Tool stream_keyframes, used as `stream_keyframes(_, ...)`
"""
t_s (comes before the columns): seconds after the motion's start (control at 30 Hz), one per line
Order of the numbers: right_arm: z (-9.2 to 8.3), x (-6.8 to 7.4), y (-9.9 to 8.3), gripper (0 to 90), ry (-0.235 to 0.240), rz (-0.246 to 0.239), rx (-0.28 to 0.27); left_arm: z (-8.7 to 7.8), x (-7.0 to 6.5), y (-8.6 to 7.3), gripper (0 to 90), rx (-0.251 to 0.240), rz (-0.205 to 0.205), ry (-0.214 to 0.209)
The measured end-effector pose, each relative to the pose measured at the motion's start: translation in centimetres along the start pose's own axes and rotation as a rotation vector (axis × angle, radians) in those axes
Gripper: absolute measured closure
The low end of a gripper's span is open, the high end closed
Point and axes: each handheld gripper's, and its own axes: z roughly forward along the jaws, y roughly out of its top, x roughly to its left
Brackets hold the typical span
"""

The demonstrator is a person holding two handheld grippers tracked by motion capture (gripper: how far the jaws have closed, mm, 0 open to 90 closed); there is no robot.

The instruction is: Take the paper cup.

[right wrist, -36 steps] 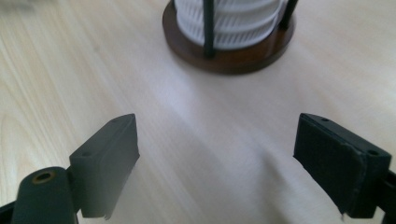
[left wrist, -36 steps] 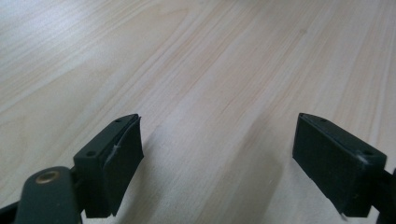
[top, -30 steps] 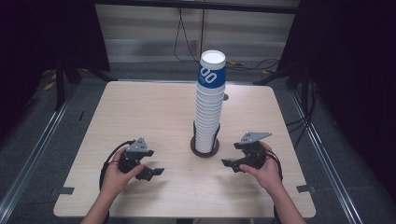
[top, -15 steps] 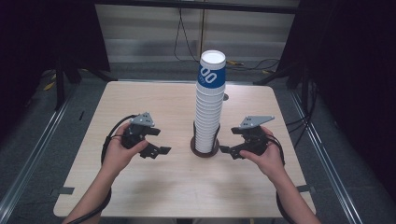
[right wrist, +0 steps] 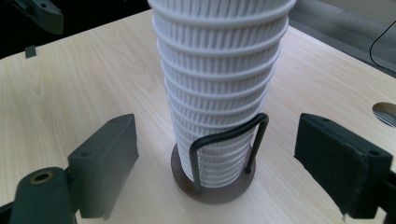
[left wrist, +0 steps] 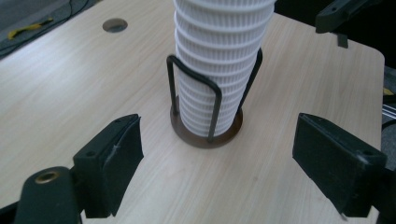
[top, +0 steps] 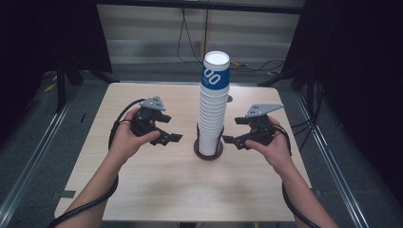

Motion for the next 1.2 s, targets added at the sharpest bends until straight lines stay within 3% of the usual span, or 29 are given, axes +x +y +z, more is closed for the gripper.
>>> stream_keyframes(0.07,-0.2,-0.1,0.5,12.4,-0.018,-0.017,0.007,-0.3,-0.1,0.9,15.7,0.004,0.015,-0.003)
stream_keyframes(0.3,-1.1,-0.5,2.4,12.4,-0.010,-0.021,-0.026,-1.0,-0.3,4.0,15.7,-0.003,0.043,0.001)
stream_keyframes(0.43,-1.4,-0.5,3.3,12.4,-0.008,-0.017,-0.038,-1.2,-0.3,5.6,15.7,-0.041,0.015,-0.027)
stream_keyframes(0.53,-1.6,-0.5,3.9,12.3,-0.009,-0.018,-0.048,-1.2,-0.4,6.7,15.7,-0.043,0.029,-0.022)
stream_keyframes(0.7,-1.7,-0.6,4.8,12.3,0.019,-0.001,-0.074,-1.1,-0.4,8.2,15.7,-0.036,0.047,-0.018)
stream_keyframes(0.93,-1.9,-0.7,5.6,12.3,0.006,-0.011,-0.081,-0.7,-0.7,9.8,15.7,-0.054,0.056,-0.023)
stream_keyframes(1.2,-1.9,-0.5,6.6,12.3,0.025,-0.019,-0.095,-0.2,-0.6,11.6,15.7,-0.055,0.069,-0.028)
